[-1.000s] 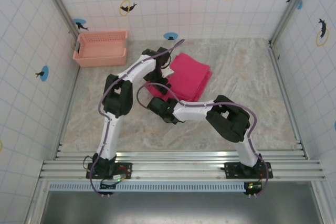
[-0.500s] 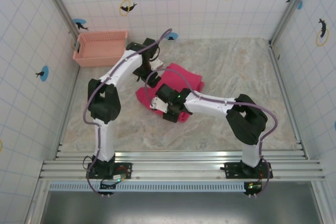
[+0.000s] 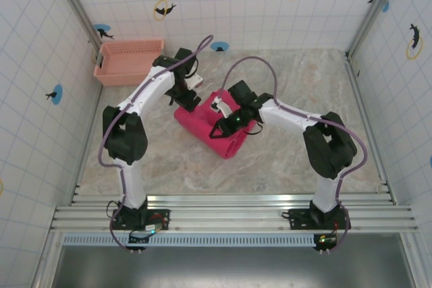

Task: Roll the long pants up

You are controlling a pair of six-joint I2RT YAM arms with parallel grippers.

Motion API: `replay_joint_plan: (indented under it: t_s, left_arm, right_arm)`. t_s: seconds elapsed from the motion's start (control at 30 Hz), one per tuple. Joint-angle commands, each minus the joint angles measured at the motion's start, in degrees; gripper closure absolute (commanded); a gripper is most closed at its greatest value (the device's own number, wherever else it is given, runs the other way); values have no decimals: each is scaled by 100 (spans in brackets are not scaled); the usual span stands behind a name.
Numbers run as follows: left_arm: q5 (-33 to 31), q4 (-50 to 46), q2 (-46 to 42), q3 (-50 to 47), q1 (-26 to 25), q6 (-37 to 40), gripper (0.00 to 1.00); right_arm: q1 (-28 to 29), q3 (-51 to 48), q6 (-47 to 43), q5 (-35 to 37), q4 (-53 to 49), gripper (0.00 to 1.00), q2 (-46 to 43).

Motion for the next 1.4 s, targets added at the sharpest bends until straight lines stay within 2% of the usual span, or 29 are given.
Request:
replay_joint_plan:
  t_s: [0.0, 0.27, 0.53, 0.63, 0.77, 0.9, 1.0, 1.1, 1.17, 1.23, 1.3, 1.37]
  left_arm:
    - [134, -44, -135, -152, -20, -8, 2]
    - [147, -34, 61, -273, -296, -76, 3]
    - [250, 79, 187, -453, -576, -193, 3]
    - [255, 333, 251, -649, -592, -196, 2]
    - [37, 368, 923, -437, -590, -307, 2]
    - [-19, 81, 1663, 123, -605, -391, 3]
    - [-43, -63, 1958, 474, -592, -391, 3]
    - [-98, -181, 2251, 724, -591, -351, 3]
    - [-100, -262, 2350, 848, -589, -306, 3]
    - [-76, -281, 2391, 892, -592, -292, 3]
    - [-58, -275, 2394, 879, -592, -290, 3]
    - [-24, -255, 2391, 840, -593, -289, 2]
  right_arm:
    - [-120, 60, 762, -843, 817, 83, 164]
    - [-487, -941, 1909, -578, 2584, 83, 587]
    - [-714, -1387, 2219, -13, 3141, 80, 1054]
    - [-776, -1382, 2298, 11, 3273, 79, 1249]
    - [-748, -1271, 2162, 37, 3024, 79, 1369]
    - [-655, -1200, 1621, 263, 2314, 69, 1032]
    - [-454, -977, 895, 785, 1193, 60, 630]
    - [-252, -846, 288, 1833, 204, 54, 81]
    - [-137, -932, 127, 2542, 14, 48, -391]
    - [43, -973, -62, 3123, -198, 37, -819]
    - [383, -851, -375, 3511, -537, 35, -1053]
    - [965, -674, -602, 4358, -911, 32, -1174]
